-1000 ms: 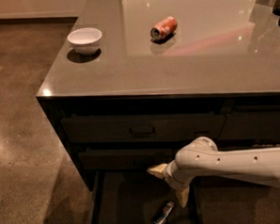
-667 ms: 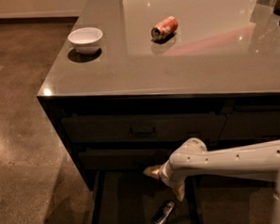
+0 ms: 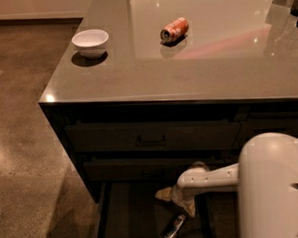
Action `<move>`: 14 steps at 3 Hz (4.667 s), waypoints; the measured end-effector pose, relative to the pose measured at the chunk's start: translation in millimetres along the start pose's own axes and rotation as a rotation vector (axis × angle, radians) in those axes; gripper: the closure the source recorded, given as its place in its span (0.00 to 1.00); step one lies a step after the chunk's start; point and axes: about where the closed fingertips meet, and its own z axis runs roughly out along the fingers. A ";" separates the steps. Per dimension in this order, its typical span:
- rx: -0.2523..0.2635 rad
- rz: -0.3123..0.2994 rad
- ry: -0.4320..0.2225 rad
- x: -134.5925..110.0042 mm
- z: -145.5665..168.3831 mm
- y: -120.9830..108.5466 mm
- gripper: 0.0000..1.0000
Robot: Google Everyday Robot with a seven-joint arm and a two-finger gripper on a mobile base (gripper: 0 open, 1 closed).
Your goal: Pick redbull can from bottom drawer and place on counter
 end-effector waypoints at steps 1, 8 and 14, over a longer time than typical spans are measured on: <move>-0.080 -0.007 0.004 7.8 20.4 13.1 0.00; -0.048 0.144 -0.071 -15.2 149.9 41.1 0.71; 0.784 0.037 0.086 32.5 -169.5 57.1 1.00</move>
Offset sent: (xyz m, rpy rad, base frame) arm 0.0008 -0.0090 -0.0225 -0.0636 0.0320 0.0091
